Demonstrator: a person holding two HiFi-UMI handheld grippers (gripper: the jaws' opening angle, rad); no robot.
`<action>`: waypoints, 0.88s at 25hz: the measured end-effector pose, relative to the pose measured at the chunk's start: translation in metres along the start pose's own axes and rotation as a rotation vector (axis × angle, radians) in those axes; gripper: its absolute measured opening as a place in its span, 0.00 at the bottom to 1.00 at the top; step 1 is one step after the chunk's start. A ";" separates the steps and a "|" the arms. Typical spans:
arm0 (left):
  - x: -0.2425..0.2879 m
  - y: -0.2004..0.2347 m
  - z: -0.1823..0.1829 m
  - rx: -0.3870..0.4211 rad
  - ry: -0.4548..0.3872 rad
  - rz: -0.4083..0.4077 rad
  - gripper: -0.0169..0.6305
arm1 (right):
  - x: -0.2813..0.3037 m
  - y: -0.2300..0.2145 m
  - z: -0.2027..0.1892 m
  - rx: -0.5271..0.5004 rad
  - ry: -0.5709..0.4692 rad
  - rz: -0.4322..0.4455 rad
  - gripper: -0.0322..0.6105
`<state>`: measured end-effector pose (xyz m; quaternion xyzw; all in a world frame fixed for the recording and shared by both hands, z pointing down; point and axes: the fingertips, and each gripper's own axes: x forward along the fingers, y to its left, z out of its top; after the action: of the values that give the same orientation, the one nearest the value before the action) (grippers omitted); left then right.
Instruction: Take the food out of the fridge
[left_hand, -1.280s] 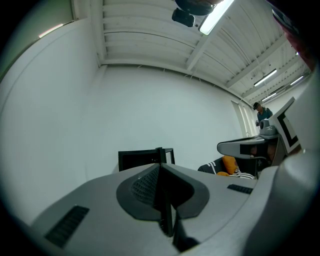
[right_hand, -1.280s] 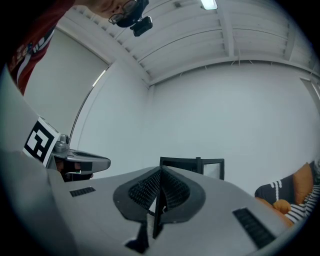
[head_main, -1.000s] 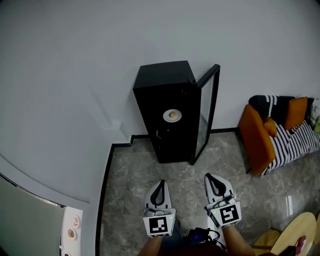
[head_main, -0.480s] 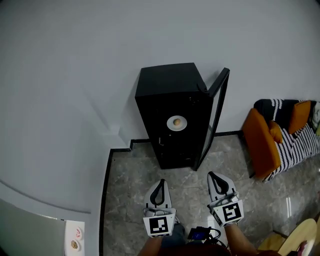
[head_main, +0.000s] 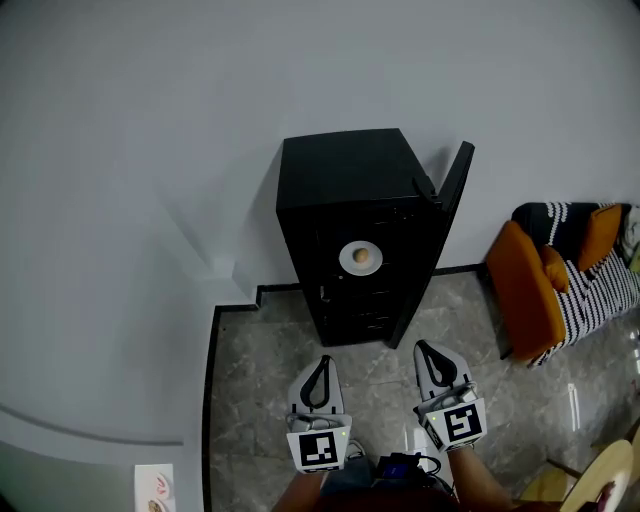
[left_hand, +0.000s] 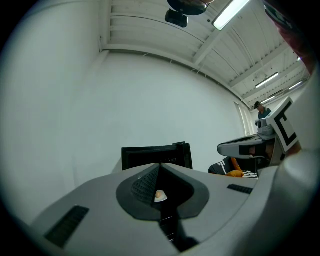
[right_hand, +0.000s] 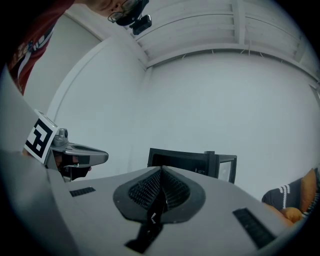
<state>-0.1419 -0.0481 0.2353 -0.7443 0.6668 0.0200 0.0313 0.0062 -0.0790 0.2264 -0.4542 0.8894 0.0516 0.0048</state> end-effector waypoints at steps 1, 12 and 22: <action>0.005 0.003 -0.001 -0.003 0.003 -0.005 0.05 | 0.006 0.000 -0.001 -0.004 0.002 -0.003 0.08; 0.059 0.008 -0.029 -0.021 0.030 0.036 0.05 | 0.052 -0.028 -0.029 -0.005 0.022 0.031 0.08; 0.116 -0.006 -0.055 -0.038 0.064 0.150 0.05 | 0.090 -0.073 -0.060 0.011 0.045 0.131 0.08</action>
<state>-0.1236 -0.1660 0.2818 -0.6930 0.7208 0.0113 -0.0059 0.0148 -0.2001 0.2746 -0.3960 0.9174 0.0368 -0.0163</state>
